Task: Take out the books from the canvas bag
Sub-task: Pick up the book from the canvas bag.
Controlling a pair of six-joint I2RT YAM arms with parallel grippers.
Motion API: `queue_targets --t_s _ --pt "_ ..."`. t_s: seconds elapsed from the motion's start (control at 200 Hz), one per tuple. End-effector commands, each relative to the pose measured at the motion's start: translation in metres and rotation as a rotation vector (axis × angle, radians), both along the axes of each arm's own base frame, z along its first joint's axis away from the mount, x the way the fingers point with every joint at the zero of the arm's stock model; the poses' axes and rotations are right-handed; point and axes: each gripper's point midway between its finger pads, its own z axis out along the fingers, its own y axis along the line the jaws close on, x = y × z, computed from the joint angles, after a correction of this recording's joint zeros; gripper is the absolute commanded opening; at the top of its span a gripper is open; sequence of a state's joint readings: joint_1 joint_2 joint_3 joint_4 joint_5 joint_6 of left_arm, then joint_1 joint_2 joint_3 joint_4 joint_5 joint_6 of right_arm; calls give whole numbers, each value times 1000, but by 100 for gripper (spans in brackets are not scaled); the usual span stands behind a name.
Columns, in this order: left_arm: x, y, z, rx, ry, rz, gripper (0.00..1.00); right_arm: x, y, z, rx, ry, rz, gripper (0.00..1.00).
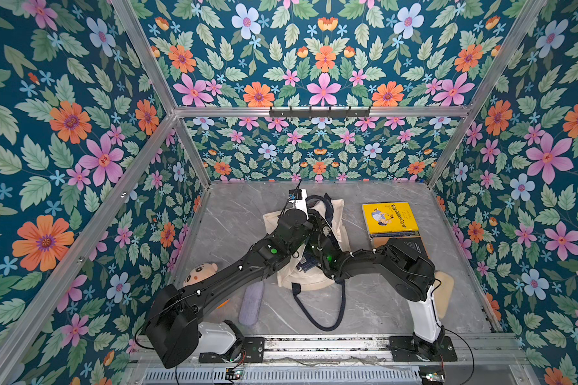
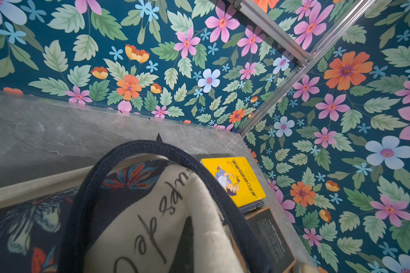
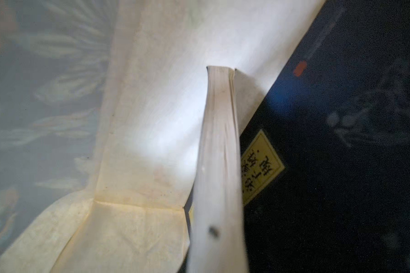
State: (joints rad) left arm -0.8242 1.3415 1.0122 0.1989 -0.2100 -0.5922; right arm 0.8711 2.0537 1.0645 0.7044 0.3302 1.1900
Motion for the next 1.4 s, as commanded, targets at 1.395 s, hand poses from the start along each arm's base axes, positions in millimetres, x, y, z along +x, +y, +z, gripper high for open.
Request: queue_targets --t_s 1.395 --pt "39 48 12 -6 -54 275 0 -120 -86 126 -98 -142 323 0"
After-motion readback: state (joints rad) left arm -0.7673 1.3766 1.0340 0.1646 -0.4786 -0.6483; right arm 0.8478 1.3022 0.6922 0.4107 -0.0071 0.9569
